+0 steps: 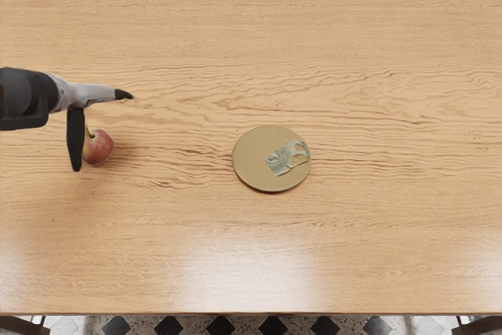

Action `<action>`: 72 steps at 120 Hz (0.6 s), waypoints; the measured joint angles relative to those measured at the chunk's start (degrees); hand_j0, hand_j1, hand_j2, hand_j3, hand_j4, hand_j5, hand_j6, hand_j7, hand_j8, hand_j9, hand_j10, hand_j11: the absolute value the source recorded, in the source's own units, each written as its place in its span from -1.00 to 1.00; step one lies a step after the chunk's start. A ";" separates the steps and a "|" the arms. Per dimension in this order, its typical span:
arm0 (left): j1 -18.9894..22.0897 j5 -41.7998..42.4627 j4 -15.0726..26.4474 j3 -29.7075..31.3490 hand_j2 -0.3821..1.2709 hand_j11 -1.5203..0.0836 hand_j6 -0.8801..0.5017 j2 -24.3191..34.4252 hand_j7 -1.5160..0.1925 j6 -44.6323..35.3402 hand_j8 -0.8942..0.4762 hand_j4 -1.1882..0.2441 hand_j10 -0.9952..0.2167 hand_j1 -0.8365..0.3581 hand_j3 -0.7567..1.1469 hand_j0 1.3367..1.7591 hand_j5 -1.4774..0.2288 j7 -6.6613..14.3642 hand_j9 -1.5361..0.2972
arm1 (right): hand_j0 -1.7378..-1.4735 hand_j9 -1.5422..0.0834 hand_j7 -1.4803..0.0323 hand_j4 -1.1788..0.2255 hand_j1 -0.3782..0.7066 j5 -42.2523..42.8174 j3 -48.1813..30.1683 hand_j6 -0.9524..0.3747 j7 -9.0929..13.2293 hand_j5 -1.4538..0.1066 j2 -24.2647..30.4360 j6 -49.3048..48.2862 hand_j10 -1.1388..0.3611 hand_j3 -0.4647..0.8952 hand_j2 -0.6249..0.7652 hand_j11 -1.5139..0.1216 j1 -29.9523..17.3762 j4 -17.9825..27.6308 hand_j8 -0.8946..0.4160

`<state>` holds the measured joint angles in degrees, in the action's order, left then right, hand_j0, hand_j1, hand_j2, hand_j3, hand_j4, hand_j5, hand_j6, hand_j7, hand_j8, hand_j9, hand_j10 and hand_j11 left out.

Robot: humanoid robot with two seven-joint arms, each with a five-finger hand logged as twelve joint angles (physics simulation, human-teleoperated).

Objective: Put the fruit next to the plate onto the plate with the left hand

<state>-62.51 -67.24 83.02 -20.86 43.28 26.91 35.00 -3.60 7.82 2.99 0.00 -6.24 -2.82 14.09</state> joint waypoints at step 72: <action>4.72 -5.54 -5.06 2.79 -0.54 0.90 0.26 -2.18 0.77 -8.51 0.30 0.65 0.64 0.98 -0.20 0.52 0.73 0.00 0.68 | -0.40 0.88 0.93 0.66 -0.92 0.00 0.00 0.42 0.00 0.84 0.00 0.00 0.50 -0.32 -0.10 0.83 -0.02 0.06 0.35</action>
<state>-57.79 -72.78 77.96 -18.06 41.10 18.40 35.00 -3.60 7.82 2.99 0.00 -6.24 -2.84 14.15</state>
